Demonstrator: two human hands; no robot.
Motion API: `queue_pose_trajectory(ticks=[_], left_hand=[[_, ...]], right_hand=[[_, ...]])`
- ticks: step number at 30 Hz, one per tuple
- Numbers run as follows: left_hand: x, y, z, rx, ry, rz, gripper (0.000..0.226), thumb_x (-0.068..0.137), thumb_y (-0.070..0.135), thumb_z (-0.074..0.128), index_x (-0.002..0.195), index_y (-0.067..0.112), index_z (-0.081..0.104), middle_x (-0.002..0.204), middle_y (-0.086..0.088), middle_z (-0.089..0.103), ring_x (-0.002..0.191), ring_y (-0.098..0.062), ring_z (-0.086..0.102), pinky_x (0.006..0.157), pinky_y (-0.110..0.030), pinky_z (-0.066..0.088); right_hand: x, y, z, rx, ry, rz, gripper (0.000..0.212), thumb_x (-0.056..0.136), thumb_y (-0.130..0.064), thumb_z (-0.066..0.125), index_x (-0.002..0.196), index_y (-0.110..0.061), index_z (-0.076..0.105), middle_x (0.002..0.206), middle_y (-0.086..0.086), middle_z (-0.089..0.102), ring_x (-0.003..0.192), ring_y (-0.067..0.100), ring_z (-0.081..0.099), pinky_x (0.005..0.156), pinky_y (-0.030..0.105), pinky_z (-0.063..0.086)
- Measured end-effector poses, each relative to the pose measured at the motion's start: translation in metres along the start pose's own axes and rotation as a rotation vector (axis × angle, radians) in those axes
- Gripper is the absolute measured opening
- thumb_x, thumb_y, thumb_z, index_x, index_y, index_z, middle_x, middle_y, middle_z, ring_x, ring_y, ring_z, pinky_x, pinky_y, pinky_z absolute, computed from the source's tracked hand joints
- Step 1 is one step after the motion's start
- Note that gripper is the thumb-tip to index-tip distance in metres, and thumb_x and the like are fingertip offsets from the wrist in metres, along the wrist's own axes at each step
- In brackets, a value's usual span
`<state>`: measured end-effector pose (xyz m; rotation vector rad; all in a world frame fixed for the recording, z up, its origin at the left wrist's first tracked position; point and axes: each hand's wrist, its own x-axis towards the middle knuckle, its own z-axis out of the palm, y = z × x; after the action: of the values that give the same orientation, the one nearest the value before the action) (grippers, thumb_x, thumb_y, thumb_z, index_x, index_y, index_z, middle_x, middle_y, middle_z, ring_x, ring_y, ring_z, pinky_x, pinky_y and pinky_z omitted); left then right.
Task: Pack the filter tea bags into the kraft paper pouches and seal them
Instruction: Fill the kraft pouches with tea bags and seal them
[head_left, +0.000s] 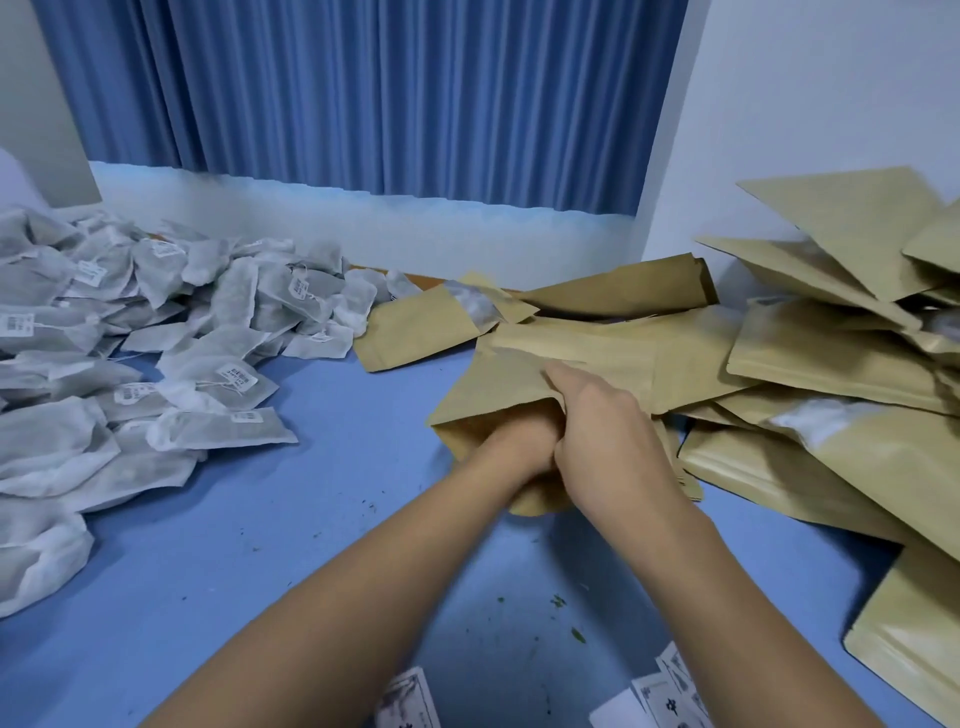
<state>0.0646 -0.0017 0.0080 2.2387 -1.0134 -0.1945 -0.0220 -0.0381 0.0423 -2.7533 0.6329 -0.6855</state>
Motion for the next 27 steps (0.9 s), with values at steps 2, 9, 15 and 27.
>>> queue_pose_trajectory(ticks=[2, 9, 15, 27], left_hand=[[-0.022, -0.007, -0.019, 0.216, 0.056, 0.180, 0.013, 0.088, 0.013, 0.061, 0.097, 0.021, 0.060, 0.112, -0.015, 0.066, 0.109, -0.034, 0.060, 0.078, -0.035, 0.041], [-0.061, -0.090, -0.073, 0.324, 0.532, 0.182, 0.032, 0.103, 0.032, 0.050, 0.081, 0.015, 0.066, 0.077, 0.003, 0.059, 0.081, -0.023, 0.059, 0.064, -0.040, 0.047], [-0.035, -0.081, -0.061, 0.519, 0.198, -0.082, 0.015, 0.087, -0.001, 0.052, 0.084, 0.014, 0.055, 0.101, -0.014, 0.064, 0.096, -0.036, 0.062, 0.064, -0.035, 0.035], [-0.052, -0.172, -0.094, 0.535, 0.508, -0.566, 0.044, 0.086, 0.023, 0.055, 0.129, 0.022, 0.046, 0.143, -0.014, 0.038, 0.135, -0.035, 0.034, 0.111, -0.059, 0.024]], right_hand=[[0.005, -0.002, 0.006, -0.007, -0.010, -0.007, 0.050, 0.080, 0.002, 0.040, 0.122, -0.022, 0.056, 0.113, 0.007, 0.062, 0.096, 0.033, 0.057, 0.079, 0.041, 0.051], [0.037, -0.029, 0.022, -0.118, -0.172, 0.068, 0.036, 0.089, -0.003, 0.044, 0.117, -0.020, 0.057, 0.112, 0.014, 0.061, 0.092, 0.035, 0.054, 0.072, 0.034, 0.042], [0.050, -0.059, 0.045, -0.144, -0.185, 0.078, 0.028, 0.088, -0.006, 0.044, 0.109, -0.019, 0.058, 0.106, 0.013, 0.059, 0.099, 0.036, 0.056, 0.075, 0.034, 0.041], [0.086, -0.048, 0.040, -0.070, -0.200, 0.146, 0.022, 0.089, -0.018, 0.049, 0.105, -0.017, 0.064, 0.100, 0.015, 0.061, 0.090, 0.035, 0.053, 0.074, 0.034, 0.044]])
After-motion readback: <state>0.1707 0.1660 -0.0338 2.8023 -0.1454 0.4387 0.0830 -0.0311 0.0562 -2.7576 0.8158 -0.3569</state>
